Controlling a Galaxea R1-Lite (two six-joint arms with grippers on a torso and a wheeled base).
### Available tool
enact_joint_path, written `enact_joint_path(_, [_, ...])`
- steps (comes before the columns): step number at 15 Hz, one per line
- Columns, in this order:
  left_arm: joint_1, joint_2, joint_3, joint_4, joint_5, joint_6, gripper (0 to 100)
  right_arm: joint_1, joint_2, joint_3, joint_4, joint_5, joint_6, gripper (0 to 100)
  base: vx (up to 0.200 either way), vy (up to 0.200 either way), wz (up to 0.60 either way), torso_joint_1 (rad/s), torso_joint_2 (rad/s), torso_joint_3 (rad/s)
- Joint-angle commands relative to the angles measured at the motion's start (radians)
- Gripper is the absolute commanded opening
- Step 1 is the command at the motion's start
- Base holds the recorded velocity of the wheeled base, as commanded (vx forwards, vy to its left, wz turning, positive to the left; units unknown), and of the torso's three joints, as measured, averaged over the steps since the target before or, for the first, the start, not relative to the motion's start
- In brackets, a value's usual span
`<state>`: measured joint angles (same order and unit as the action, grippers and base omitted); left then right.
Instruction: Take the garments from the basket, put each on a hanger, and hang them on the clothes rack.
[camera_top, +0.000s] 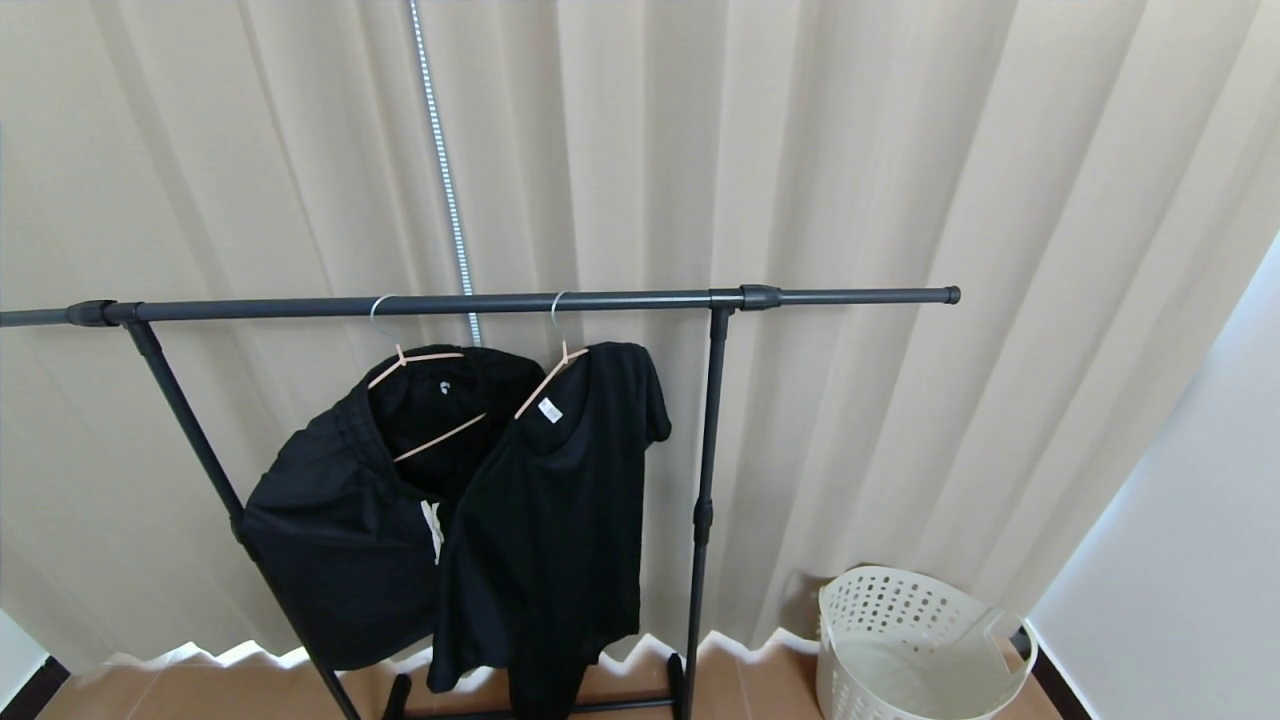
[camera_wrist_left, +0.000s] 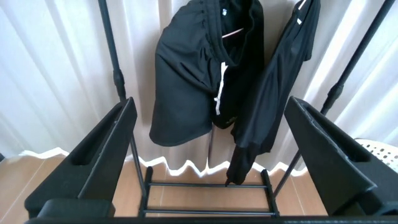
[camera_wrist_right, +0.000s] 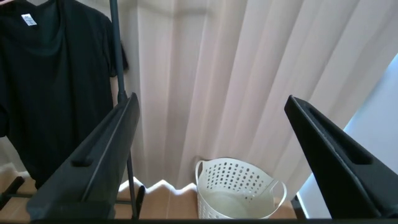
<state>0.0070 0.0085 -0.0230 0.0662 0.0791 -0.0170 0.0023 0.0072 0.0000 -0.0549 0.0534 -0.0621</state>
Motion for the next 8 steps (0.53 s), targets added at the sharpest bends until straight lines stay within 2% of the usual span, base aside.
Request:
enact_joint_path(1, [0.001, 0.005, 0.000, 0.000, 0.001, -0.001, 100, 0.001, 0.002, 0.000, 0.000, 0.000, -0.001, 100, 0.000, 0.000, 0.00, 0.000, 0.00, 0.000])
enact_joint_path(8, [0.001, 0.005, 0.000, 0.000, -0.001, 0.000, 100, 0.001, 0.002, 0.000, -0.002, -0.001, 0.001, 100, 0.000, 0.000, 0.00, 0.000, 0.00, 0.000])
